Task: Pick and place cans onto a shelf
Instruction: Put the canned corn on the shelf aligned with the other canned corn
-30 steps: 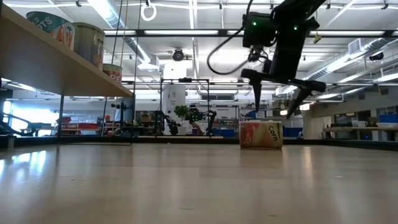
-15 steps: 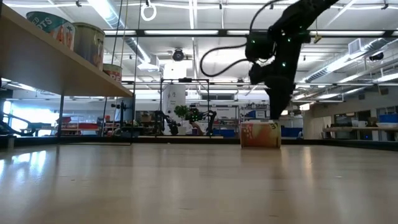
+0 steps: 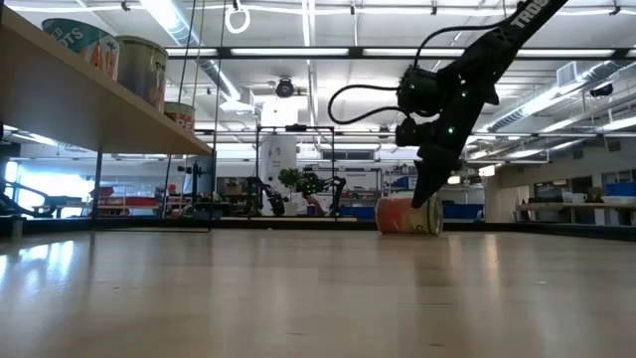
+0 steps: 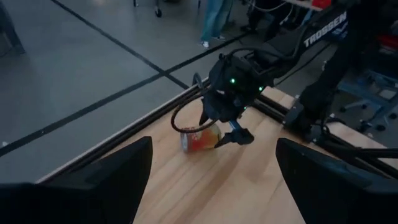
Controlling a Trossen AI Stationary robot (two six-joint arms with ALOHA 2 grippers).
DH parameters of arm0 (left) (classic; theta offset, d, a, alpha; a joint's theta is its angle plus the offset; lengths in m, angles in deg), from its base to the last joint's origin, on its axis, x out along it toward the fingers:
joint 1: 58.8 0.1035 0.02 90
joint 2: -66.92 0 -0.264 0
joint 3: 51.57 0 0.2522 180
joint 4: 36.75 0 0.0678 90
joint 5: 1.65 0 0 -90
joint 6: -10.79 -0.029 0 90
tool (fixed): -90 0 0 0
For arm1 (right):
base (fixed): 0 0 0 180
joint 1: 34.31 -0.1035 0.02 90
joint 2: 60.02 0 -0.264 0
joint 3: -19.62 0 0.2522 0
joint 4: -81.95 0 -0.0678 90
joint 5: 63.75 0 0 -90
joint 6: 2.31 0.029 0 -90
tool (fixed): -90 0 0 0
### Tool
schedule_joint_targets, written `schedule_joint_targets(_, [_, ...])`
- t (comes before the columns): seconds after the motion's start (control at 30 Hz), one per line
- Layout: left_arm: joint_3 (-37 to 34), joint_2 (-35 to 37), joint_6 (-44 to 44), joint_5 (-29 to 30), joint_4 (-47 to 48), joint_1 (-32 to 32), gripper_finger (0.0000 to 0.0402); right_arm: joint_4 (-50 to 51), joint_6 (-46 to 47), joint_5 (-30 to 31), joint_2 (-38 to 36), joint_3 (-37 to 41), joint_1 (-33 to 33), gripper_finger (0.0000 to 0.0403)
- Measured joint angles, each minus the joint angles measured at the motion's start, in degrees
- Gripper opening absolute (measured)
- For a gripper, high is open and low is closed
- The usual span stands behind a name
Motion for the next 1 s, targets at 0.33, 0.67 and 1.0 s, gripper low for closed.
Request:
schedule_joint_targets(0.33, [0.0,-3.21,2.81,-2.55,-0.41,-0.11,0.0345,-1.43,11.56,0.53,8.59,0.09,-0.08,0.0399])
schedule_joint_targets(0.67, [0.0,-2.71,-0.69,-2.58,-0.41,-0.59,0.0345,0.57,21.89,3.27,7.57,-0.03,-3.61,0.0317])
schedule_joint_targets(1.0, [0.02,1.1,-8.38,-2.59,-0.4,-4.24,0.0345,33.96,53.85,-12.88,7.25,-17.41,-10.95,0.0309])
